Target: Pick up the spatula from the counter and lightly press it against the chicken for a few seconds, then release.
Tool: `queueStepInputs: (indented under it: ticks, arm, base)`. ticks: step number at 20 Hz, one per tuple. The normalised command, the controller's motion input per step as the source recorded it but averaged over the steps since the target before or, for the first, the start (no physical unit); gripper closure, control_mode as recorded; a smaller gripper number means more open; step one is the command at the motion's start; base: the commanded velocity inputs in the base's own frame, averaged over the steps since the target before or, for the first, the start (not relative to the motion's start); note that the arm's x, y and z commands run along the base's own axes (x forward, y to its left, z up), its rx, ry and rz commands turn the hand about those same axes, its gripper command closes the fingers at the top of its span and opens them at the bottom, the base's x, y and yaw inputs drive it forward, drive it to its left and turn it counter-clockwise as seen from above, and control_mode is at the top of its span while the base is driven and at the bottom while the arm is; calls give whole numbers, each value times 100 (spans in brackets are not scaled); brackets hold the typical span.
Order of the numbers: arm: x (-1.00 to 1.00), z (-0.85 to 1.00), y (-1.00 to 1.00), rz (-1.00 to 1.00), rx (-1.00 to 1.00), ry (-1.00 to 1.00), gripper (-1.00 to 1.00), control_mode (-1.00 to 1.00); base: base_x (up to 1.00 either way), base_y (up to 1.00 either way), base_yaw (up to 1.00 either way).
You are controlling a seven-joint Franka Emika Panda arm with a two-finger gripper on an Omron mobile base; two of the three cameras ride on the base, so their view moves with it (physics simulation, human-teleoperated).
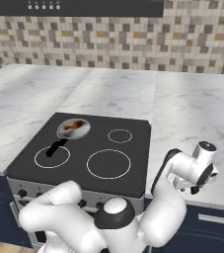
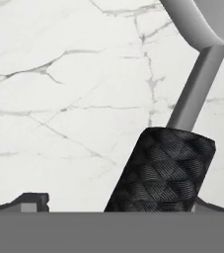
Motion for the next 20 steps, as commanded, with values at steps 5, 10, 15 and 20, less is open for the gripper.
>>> queueStepInputs:
  ticks: [5, 10, 15, 20]
  arm:
    - [-18, -3, -14, 1, 6, 0, 100, -100]
    - [-48, 6, 3, 4, 4, 0, 100, -100]
    - [-54, 50, 33, 10, 0, -10, 100, -100]
    - [-37, 68, 66, 7, 0, -7, 100, -100]
  base:
    - [0, 0, 0]
    - [0, 0, 0]
    - [0, 0, 0]
    - [0, 0, 0]
